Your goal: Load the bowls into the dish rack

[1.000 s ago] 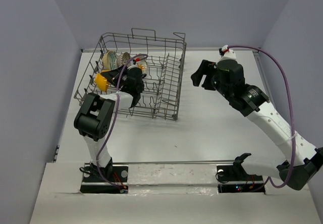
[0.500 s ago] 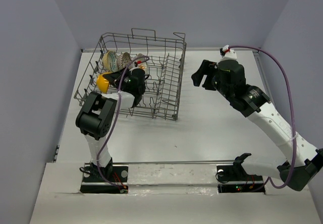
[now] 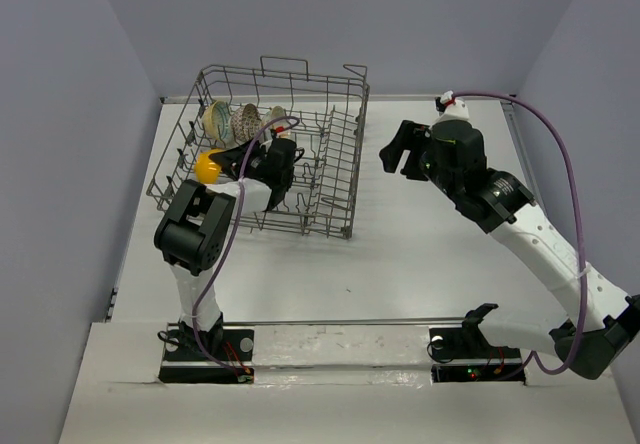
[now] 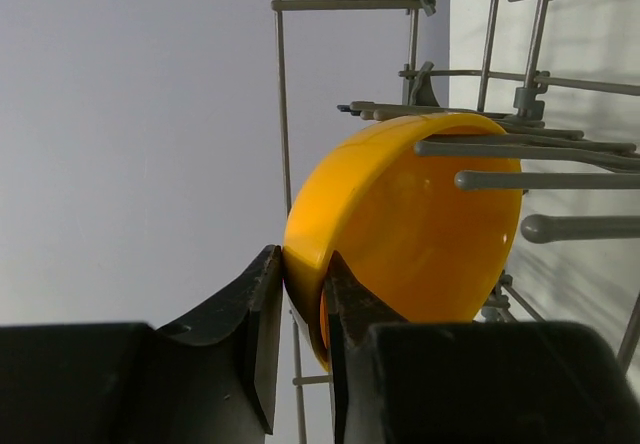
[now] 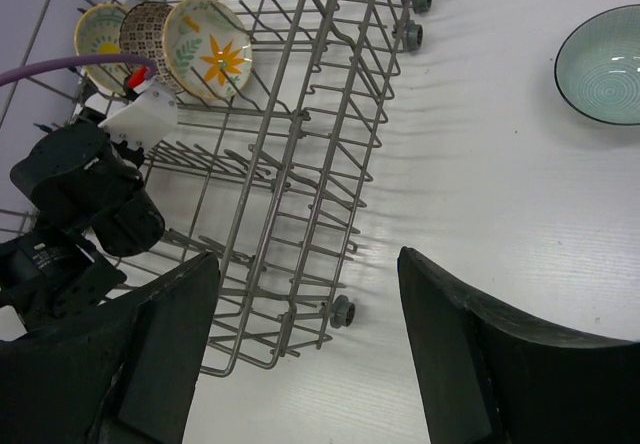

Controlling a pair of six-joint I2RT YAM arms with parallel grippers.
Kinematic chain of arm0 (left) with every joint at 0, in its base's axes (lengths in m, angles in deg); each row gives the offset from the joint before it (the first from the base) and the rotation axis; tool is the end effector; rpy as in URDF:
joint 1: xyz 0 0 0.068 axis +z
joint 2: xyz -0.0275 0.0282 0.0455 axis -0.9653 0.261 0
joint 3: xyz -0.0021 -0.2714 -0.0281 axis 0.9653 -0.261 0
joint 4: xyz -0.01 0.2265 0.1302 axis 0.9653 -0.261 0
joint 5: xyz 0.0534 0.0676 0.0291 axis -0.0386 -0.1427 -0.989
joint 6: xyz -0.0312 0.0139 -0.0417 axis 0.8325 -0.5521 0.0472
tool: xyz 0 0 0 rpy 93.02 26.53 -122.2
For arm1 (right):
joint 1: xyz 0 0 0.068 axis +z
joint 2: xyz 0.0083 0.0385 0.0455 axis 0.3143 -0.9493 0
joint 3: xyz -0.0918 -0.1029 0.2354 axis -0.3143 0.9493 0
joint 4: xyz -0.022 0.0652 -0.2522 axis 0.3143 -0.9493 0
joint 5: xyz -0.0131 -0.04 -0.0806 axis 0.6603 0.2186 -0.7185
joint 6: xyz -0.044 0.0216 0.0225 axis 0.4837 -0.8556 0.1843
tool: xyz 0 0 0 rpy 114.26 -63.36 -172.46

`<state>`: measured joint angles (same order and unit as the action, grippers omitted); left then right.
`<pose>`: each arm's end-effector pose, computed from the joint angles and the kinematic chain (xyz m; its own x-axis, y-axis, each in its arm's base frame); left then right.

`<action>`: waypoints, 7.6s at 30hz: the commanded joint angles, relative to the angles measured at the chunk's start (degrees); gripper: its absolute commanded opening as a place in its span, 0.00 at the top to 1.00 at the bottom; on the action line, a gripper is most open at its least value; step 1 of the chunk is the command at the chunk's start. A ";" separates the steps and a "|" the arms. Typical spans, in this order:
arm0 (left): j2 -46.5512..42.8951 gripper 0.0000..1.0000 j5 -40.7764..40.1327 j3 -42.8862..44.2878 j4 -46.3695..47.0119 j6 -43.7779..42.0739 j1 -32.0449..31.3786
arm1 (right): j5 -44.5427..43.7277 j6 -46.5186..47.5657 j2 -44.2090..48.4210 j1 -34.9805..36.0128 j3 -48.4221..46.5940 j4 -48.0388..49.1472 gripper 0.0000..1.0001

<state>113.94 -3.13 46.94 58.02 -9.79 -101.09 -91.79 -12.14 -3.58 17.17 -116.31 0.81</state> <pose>0.3604 -0.1393 0.1918 -0.7545 0.6416 -0.1379 -0.0523 0.1507 0.9872 0.2081 0.1355 0.4118 -0.4363 0.2862 -0.8531 -0.1286 0.9185 0.3739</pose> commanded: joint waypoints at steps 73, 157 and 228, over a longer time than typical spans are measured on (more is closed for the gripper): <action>-13.34 0.36 31.63 20.77 -51.45 50.49 5.74 | -0.08 1.06 1.20 0.11 -0.48 0.94 0.23; -50.97 0.01 42.18 9.53 -39.06 79.40 -5.86 | 11.34 -7.56 -46.00 -39.70 -10.85 9.91 0.46; -33.39 0.21 77.78 29.66 -53.30 85.38 -5.95 | -6.14 1.50 -14.97 3.70 -18.84 3.84 0.99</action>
<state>81.85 74.18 77.58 1.35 74.90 -106.90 -94.30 -11.50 -18.58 17.89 -129.64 0.22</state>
